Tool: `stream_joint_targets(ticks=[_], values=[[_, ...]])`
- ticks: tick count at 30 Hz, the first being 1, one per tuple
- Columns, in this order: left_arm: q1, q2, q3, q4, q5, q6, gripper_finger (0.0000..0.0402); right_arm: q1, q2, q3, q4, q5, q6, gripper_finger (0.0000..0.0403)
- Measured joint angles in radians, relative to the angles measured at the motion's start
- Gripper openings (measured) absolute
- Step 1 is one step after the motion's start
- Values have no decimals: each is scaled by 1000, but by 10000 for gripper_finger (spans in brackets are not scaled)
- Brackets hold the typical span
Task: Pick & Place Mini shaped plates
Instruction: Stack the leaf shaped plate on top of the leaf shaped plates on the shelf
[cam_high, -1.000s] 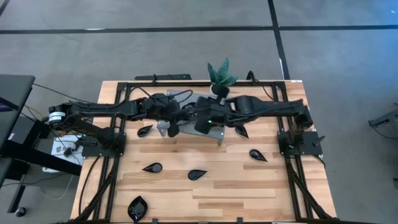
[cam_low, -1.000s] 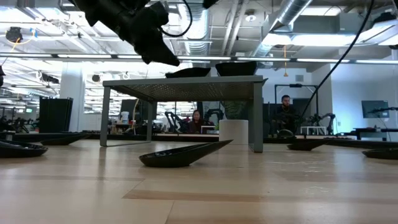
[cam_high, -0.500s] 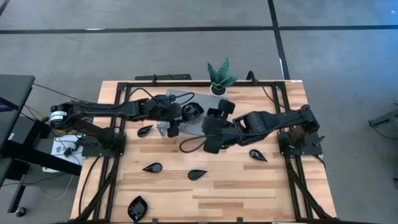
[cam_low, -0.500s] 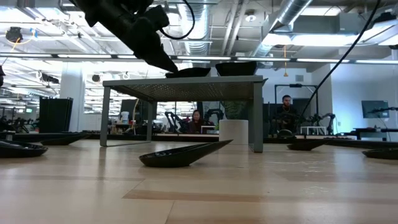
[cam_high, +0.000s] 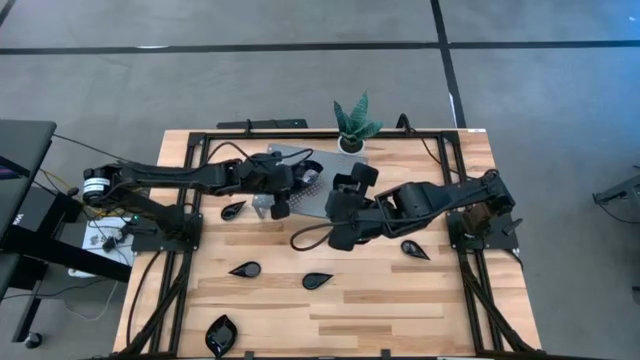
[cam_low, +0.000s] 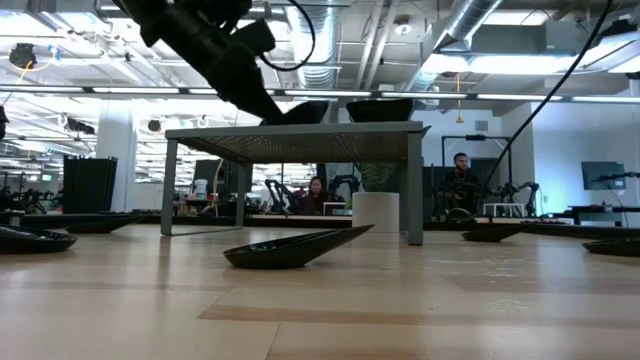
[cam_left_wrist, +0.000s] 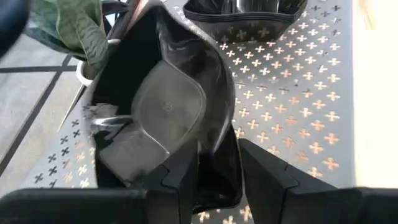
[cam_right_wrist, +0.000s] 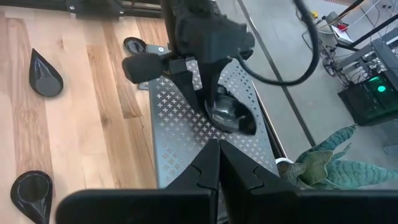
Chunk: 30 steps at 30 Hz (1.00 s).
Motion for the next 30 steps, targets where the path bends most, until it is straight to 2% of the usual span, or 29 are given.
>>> stream_joint_targets(ticks=[9, 17, 23, 26, 30], values=[[-37, -73, 0, 37, 29, -18, 116, 0, 0, 0, 0, 4, 0, 0], [-37, 27, 0, 124, 25, -54, 152, 0, 0, 0, 4, 4, 0, 0], [-37, 99, 0, 184, -115, -46, 171, 0, 0, 0, 3, 2, 0, 0], [-37, 101, 0, 185, -128, -46, 157, 0, 0, 0, 2, 0, 0, 0], [-44, 72, 0, 186, -131, -52, 99, 0, 0, 0, -1, 0, 0, 0]])
